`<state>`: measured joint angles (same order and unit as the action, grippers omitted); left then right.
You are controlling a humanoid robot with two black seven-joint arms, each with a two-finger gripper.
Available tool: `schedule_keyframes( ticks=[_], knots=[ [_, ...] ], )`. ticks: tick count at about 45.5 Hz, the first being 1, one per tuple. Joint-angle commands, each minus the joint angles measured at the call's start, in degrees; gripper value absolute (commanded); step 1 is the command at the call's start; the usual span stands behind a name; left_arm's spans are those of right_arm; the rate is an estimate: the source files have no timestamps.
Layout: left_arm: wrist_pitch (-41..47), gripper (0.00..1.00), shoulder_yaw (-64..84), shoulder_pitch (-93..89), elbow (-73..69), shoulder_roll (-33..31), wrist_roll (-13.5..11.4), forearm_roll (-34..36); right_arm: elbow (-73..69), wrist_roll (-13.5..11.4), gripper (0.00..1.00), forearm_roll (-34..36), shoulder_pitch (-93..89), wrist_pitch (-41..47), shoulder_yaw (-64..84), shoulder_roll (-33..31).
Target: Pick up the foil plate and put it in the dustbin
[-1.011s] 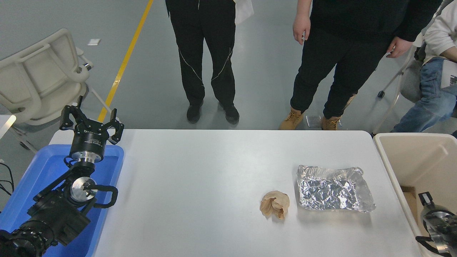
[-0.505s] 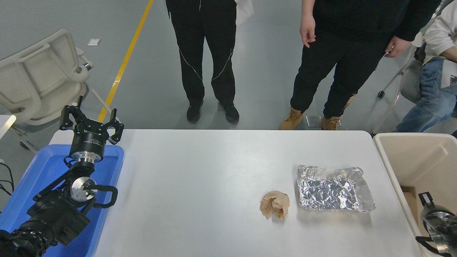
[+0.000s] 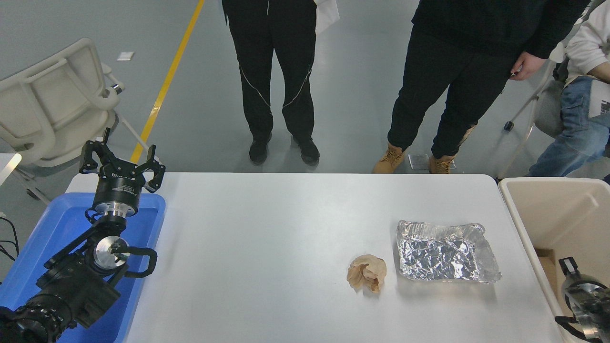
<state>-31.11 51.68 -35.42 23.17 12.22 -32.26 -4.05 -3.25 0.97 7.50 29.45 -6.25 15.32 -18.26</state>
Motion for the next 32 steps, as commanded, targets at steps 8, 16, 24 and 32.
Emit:
schedule_keyframes(
  ticks=[8,16,24,32],
  knots=[
    [0.0,0.99,0.0,0.0,0.03,0.0,0.01,0.01,0.0,0.0,0.0,-0.03,-0.1,0.01,-0.03,-0.02],
    [0.0,0.99,0.0,0.0,-0.06,0.0,0.01,0.01,0.0,0.0,0.0,-0.03,0.25,0.01,-0.03,-0.02],
    [0.0,0.99,0.0,0.0,-0.06,0.0,0.01,0.01,0.0,0.0,0.0,-0.03,0.25,0.01,-0.03,-0.02],
    [0.0,0.99,0.0,0.0,0.03,0.0,0.01,0.01,0.0,-0.09,0.0,-0.03,0.25,0.01,-0.03,-0.02]
  ],
)
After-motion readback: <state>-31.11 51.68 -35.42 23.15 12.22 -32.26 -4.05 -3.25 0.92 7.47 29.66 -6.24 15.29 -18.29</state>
